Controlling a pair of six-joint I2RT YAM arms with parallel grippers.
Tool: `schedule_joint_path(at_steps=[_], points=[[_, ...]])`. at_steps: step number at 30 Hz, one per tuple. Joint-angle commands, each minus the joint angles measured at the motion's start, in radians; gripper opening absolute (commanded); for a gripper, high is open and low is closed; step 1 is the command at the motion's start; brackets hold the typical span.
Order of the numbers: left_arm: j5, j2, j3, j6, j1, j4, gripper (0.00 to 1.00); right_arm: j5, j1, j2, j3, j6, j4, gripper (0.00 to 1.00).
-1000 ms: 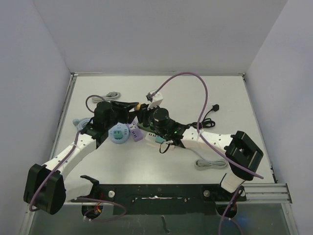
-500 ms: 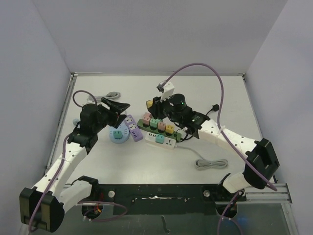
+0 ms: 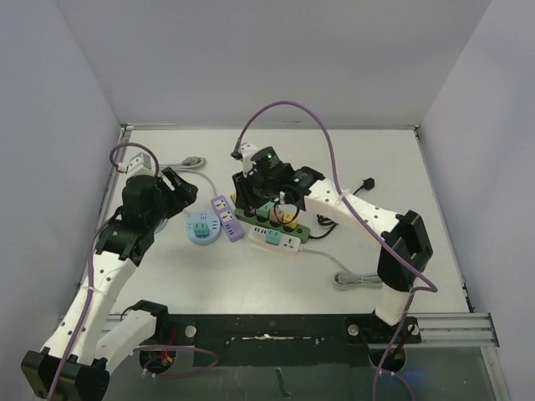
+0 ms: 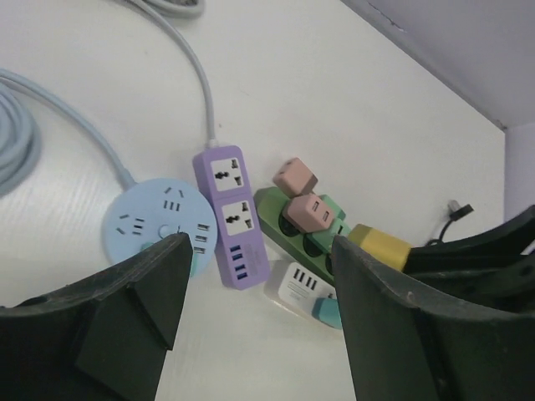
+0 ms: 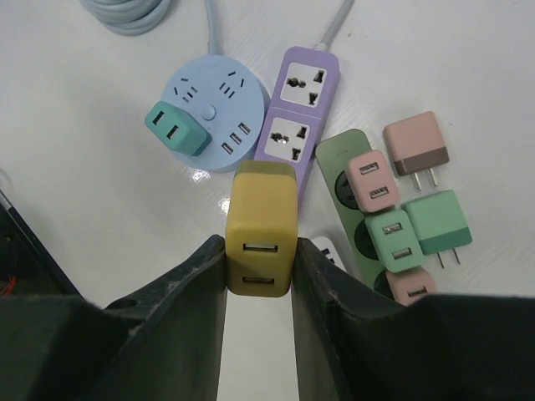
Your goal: Insert the plug
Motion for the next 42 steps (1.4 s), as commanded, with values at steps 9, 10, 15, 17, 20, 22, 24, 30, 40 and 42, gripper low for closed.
schedule_joint_path(at_steps=[9, 10, 15, 17, 20, 22, 24, 30, 40, 42], points=[[-0.236, -0.102, 0.079, 0.158, 0.014, -0.116, 0.66, -0.038, 0.024, 0.37, 0.41, 0.043, -0.245, 0.12], [-0.242, -0.104, 0.077, 0.158, 0.015, -0.123, 0.65, -0.038, 0.024, 0.389, 0.431, 0.046, -0.258, 0.12], [-0.267, -0.119, 0.056, 0.161, 0.016, -0.134, 0.66, -0.011, 0.025, 0.464, 0.543, 0.041, -0.34, 0.12], [-0.271, -0.128, 0.038, 0.161, 0.018, -0.118, 0.66, 0.006, 0.023, 0.506, 0.588, 0.033, -0.38, 0.12], [-0.267, -0.128, 0.022, 0.16, 0.017, -0.099, 0.66, 0.002, 0.021, 0.54, 0.61, 0.036, -0.403, 0.12], [-0.268, -0.123, 0.019, 0.159, 0.019, -0.096, 0.66, -0.005, 0.018, 0.559, 0.616, 0.038, -0.411, 0.12], [-0.27, -0.118, 0.016, 0.159, 0.019, -0.094, 0.66, 0.001, 0.015, 0.578, 0.63, 0.042, -0.424, 0.12], [-0.28, -0.115, 0.002, 0.163, 0.019, -0.086, 0.66, 0.034, 0.008, 0.617, 0.66, 0.053, -0.454, 0.13], [-0.288, -0.096, -0.006, 0.17, 0.02, -0.068, 0.66, 0.086, 0.004, 0.643, 0.682, 0.061, -0.495, 0.13], [-0.29, -0.095, -0.007, 0.171, 0.02, -0.067, 0.66, 0.058, 0.004, 0.647, 0.689, 0.053, -0.508, 0.13]])
